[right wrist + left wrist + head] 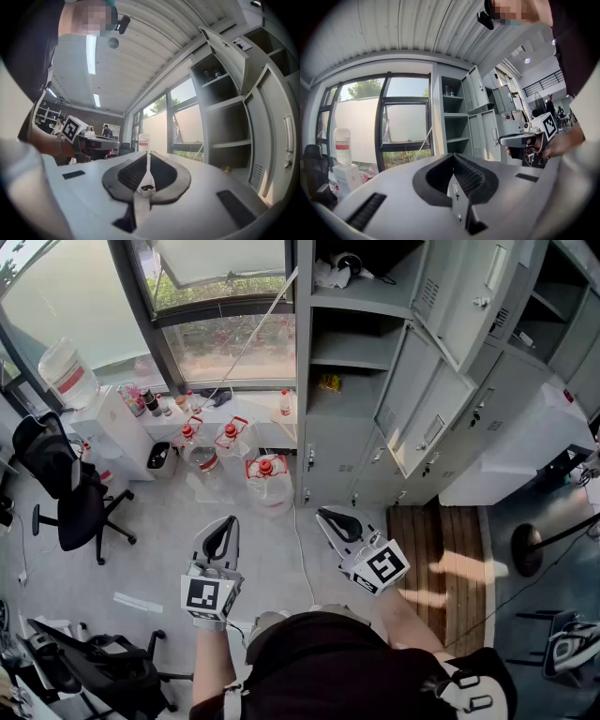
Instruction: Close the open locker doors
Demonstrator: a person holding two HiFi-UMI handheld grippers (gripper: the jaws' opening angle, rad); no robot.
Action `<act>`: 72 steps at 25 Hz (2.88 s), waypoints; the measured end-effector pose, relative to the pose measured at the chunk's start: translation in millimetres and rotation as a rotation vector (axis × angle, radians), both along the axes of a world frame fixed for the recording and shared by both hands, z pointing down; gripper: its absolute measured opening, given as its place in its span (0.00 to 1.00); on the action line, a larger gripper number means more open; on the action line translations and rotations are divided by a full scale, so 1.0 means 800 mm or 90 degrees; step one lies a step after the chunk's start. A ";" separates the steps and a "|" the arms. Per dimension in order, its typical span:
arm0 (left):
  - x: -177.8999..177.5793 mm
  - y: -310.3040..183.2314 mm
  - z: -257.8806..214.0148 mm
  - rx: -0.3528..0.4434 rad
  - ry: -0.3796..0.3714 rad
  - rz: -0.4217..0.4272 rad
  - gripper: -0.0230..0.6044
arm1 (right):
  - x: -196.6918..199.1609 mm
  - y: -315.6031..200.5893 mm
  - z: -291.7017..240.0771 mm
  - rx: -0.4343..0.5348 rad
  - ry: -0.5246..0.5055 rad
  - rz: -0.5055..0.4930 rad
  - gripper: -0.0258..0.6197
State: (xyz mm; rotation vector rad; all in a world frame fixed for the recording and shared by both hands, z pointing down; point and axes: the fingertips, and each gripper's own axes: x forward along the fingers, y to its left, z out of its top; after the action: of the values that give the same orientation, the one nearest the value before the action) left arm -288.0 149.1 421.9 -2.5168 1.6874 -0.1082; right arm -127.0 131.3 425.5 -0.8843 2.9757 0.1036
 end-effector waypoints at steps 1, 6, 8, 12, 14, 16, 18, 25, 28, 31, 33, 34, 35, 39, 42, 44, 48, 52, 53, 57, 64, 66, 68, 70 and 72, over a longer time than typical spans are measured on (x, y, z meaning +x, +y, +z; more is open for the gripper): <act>0.006 -0.003 0.001 -0.004 -0.007 -0.004 0.05 | 0.004 -0.002 0.000 0.002 -0.001 -0.003 0.09; 0.037 -0.015 0.007 -0.018 -0.032 -0.003 0.05 | 0.026 -0.017 0.002 0.005 -0.008 -0.013 0.09; 0.044 -0.016 0.010 -0.022 -0.034 -0.002 0.05 | 0.032 -0.020 0.003 0.002 -0.016 -0.015 0.09; 0.049 -0.026 0.012 -0.024 -0.038 0.001 0.05 | 0.038 -0.031 0.005 -0.007 -0.036 -0.011 0.09; 0.048 -0.037 0.010 -0.021 -0.039 0.005 0.05 | 0.036 -0.040 0.005 -0.011 -0.036 -0.010 0.09; 0.044 -0.050 0.007 -0.018 -0.041 0.011 0.05 | 0.028 -0.050 0.005 -0.011 -0.031 -0.011 0.09; 0.038 -0.066 0.007 -0.014 -0.042 0.017 0.05 | 0.019 -0.063 0.004 -0.011 -0.027 -0.007 0.09; 0.003 -0.144 0.014 -0.011 -0.040 0.061 0.05 | -0.016 -0.130 0.001 -0.008 -0.018 0.036 0.09; -0.012 -0.185 0.011 -0.003 -0.043 0.094 0.05 | -0.034 -0.162 -0.004 -0.005 -0.013 0.059 0.09; -0.030 -0.226 0.008 -0.001 -0.037 0.124 0.05 | -0.056 -0.195 -0.010 0.000 -0.008 0.088 0.09; -0.041 -0.249 0.008 -0.002 -0.030 0.148 0.05 | -0.066 -0.213 -0.011 -0.002 -0.009 0.112 0.09; -0.044 -0.260 0.009 -0.003 -0.029 0.161 0.05 | -0.070 -0.222 -0.012 -0.002 -0.008 0.126 0.09; -0.047 -0.272 0.010 -0.004 -0.030 0.175 0.05 | -0.074 -0.230 -0.012 -0.001 -0.007 0.140 0.09; -0.054 -0.311 0.012 -0.009 -0.029 0.234 0.05 | -0.077 -0.256 -0.014 -0.002 -0.007 0.207 0.09; -0.047 -0.335 0.012 -0.006 -0.027 0.278 0.05 | -0.068 -0.271 -0.018 0.001 -0.007 0.259 0.09; -0.035 -0.350 0.013 0.003 -0.030 0.311 0.05 | -0.056 -0.277 -0.022 0.007 -0.003 0.293 0.09; 0.007 -0.367 0.009 0.008 -0.023 0.383 0.05 | -0.017 -0.274 -0.036 0.019 0.005 0.369 0.09; 0.059 -0.374 0.002 0.019 -0.022 0.441 0.05 | 0.034 -0.264 -0.055 0.041 0.008 0.434 0.09; 0.074 -0.375 0.000 0.022 -0.021 0.456 0.05 | 0.049 -0.260 -0.060 0.045 0.006 0.452 0.09; 0.136 -0.372 -0.012 0.031 -0.006 0.518 0.05 | 0.110 -0.245 -0.078 0.055 0.000 0.518 0.09; 0.233 -0.355 -0.016 0.025 -0.012 0.606 0.05 | 0.205 -0.207 -0.115 0.086 -0.011 0.619 0.09; 0.256 -0.350 -0.018 0.031 -0.007 0.625 0.05 | 0.225 -0.198 -0.128 0.098 -0.019 0.637 0.09; 0.277 -0.344 -0.021 0.038 -0.006 0.641 0.05 | 0.243 -0.191 -0.140 0.110 -0.022 0.647 0.09; 0.296 -0.338 -0.020 0.039 -0.008 0.656 0.05 | 0.258 -0.186 -0.150 0.119 -0.020 0.654 0.09; 0.311 -0.334 -0.019 0.039 -0.010 0.666 0.05 | 0.271 -0.184 -0.160 0.128 -0.016 0.659 0.09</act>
State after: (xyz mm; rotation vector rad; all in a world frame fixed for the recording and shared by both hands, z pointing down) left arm -39.2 -118.4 406.7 -2.9475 0.1999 0.0187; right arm 90.1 -15.7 297.8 -2.2017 2.0979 0.3876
